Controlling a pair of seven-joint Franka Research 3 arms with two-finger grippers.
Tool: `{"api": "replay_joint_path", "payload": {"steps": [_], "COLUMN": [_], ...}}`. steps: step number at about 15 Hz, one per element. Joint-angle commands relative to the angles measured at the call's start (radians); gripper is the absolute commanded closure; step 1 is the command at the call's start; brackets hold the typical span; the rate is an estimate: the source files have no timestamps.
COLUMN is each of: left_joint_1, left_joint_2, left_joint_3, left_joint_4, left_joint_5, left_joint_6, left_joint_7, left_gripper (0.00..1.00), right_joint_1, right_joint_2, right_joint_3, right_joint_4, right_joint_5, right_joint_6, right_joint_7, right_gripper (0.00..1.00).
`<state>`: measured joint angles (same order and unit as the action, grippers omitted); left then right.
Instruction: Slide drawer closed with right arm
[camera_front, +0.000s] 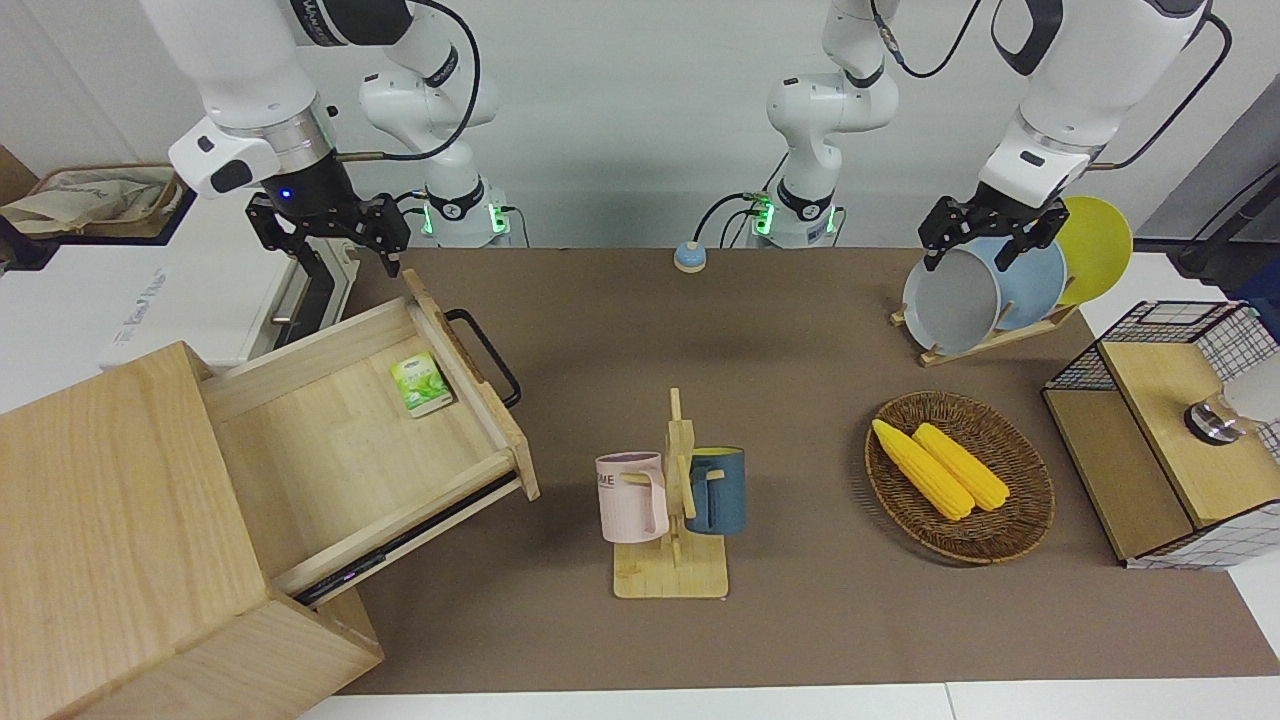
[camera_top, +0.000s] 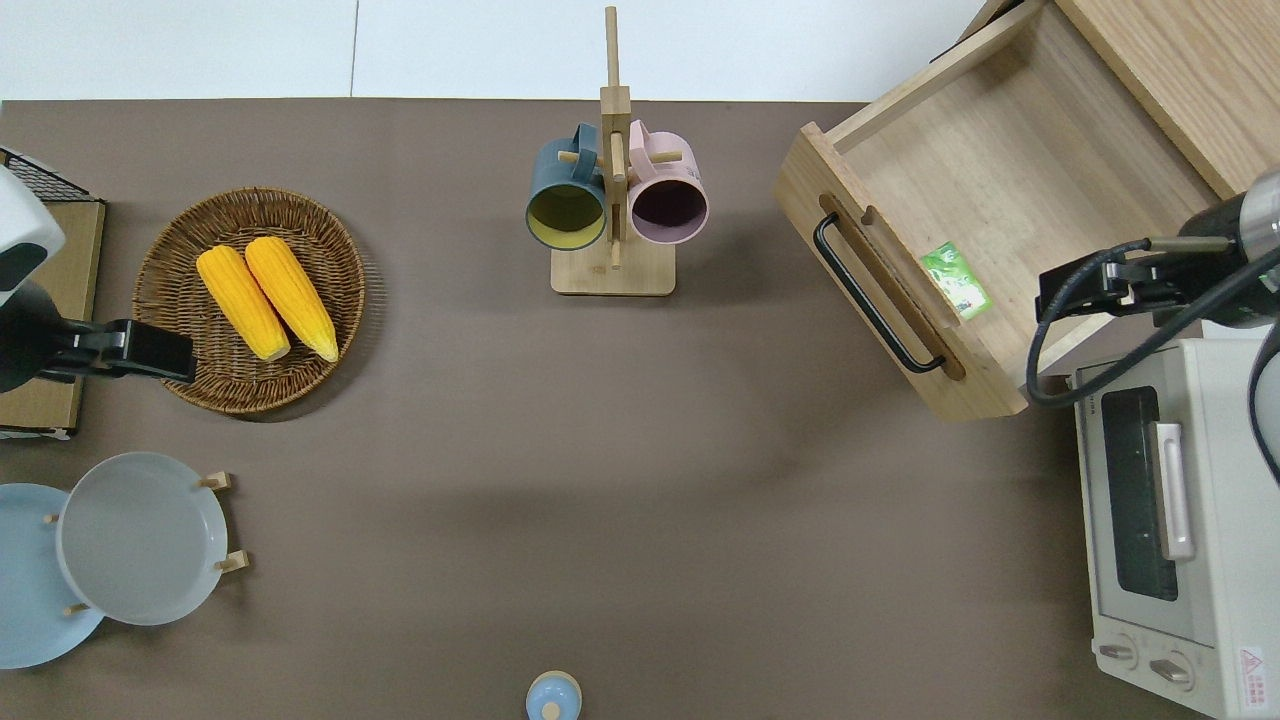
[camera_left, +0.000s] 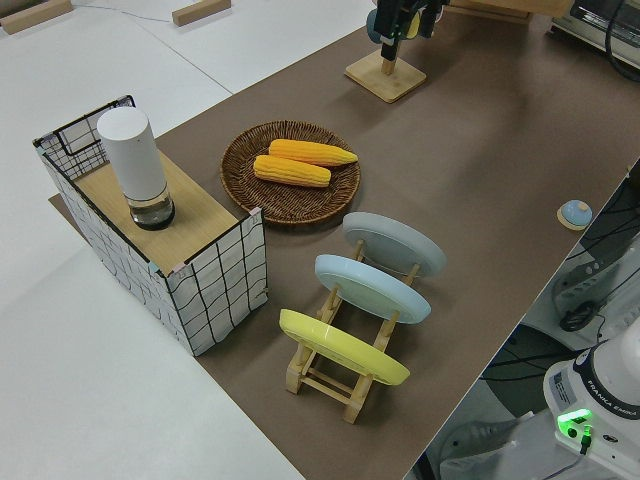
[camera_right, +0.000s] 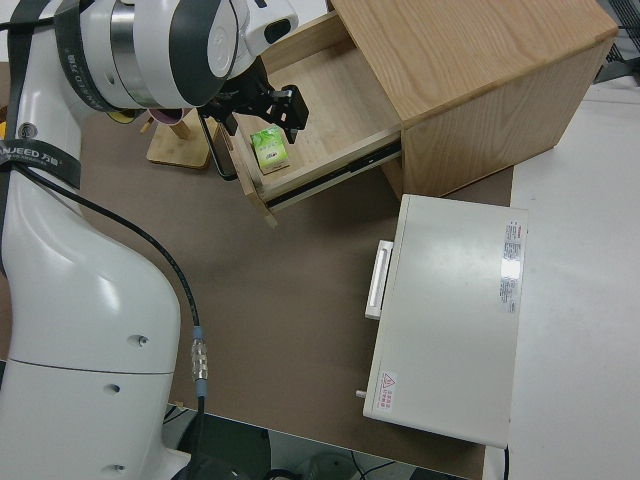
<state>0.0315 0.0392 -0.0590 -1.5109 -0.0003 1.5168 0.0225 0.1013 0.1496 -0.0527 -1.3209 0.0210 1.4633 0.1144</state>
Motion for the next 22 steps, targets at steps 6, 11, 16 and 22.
{"api": "replay_joint_path", "payload": {"steps": [6,11,16,22], "left_joint_1": [0.005,0.005,0.005,0.005], "left_joint_2": [0.011,0.011,0.011,0.011], "left_joint_3": [-0.007,-0.007,-0.007,-0.007], "left_joint_4": [0.024,0.026,0.024,0.024], "left_joint_5": [0.017,0.017,0.017,0.017], "left_joint_6": [-0.02,-0.02,-0.02,-0.02], "left_joint_7": [0.01,0.01,0.01,0.01], "left_gripper": [0.01,0.01,0.01,0.01], "right_joint_1": [-0.015,-0.015,-0.006,-0.002], "right_joint_2": [0.004,0.005,0.005,0.005], "right_joint_3": [0.011,0.011,0.01,0.014], "right_joint_4": [-0.009,-0.009,-0.009,-0.009], "right_joint_5": [0.013,0.013,0.008,0.008], "right_joint_6": [0.015,0.015,0.011,0.006], "right_joint_7": [-0.025,-0.105,-0.11,-0.111], "right_gripper": [0.015,0.015,0.057,1.0]}}
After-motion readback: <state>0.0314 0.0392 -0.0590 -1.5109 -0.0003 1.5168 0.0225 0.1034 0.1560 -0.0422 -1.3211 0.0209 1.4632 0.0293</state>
